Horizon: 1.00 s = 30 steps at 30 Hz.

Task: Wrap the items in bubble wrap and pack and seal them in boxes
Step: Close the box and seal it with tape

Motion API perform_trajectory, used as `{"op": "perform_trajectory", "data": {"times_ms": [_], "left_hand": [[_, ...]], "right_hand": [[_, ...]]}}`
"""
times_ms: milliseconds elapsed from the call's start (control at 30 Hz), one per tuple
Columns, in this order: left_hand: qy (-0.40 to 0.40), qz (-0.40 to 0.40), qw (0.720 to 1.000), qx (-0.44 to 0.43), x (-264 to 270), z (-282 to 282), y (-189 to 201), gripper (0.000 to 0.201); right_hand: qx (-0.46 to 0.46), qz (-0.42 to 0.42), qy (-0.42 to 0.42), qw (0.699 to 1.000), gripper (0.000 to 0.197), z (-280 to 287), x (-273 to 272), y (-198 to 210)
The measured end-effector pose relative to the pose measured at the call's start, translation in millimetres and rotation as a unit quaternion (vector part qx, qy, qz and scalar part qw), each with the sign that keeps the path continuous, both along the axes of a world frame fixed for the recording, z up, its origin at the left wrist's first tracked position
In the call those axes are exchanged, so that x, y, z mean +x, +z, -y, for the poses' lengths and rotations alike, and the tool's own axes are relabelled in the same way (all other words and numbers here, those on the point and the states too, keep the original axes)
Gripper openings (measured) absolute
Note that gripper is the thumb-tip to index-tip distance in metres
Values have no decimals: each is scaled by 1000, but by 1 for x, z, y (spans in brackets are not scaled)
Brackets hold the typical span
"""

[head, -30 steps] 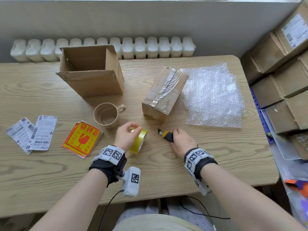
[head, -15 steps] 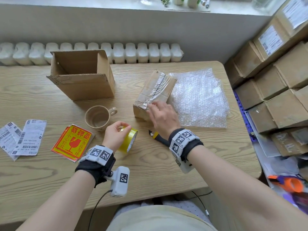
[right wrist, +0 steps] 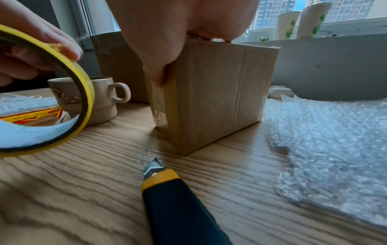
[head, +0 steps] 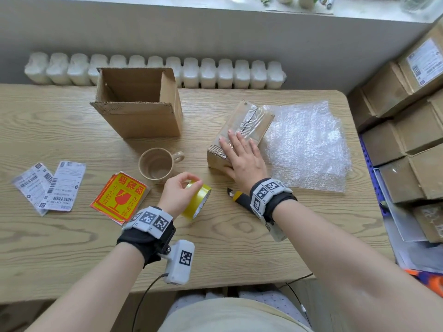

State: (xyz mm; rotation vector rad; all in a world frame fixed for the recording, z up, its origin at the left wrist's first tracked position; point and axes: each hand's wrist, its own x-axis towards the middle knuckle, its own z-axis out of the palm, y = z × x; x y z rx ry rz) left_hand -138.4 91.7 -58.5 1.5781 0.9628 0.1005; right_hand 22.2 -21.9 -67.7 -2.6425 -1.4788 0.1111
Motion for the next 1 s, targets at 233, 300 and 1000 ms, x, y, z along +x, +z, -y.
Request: {"op": "perform_trajectory", "data": {"times_ms": [233, 300, 1000], "left_hand": [[-33, -2, 999, -11, 6, 5, 11, 13], [-54, 2, 998, -20, 9, 8, 18, 13], [-174, 83, 966, -173, 9, 23, 32, 67]], "right_hand": [[-3, 19, 93, 995, 69, 22, 14, 2], [-21, 29, 118, 992, 83, 32, 23, 4], [199, -404, -202, 870, 10, 36, -26, 40]]}}
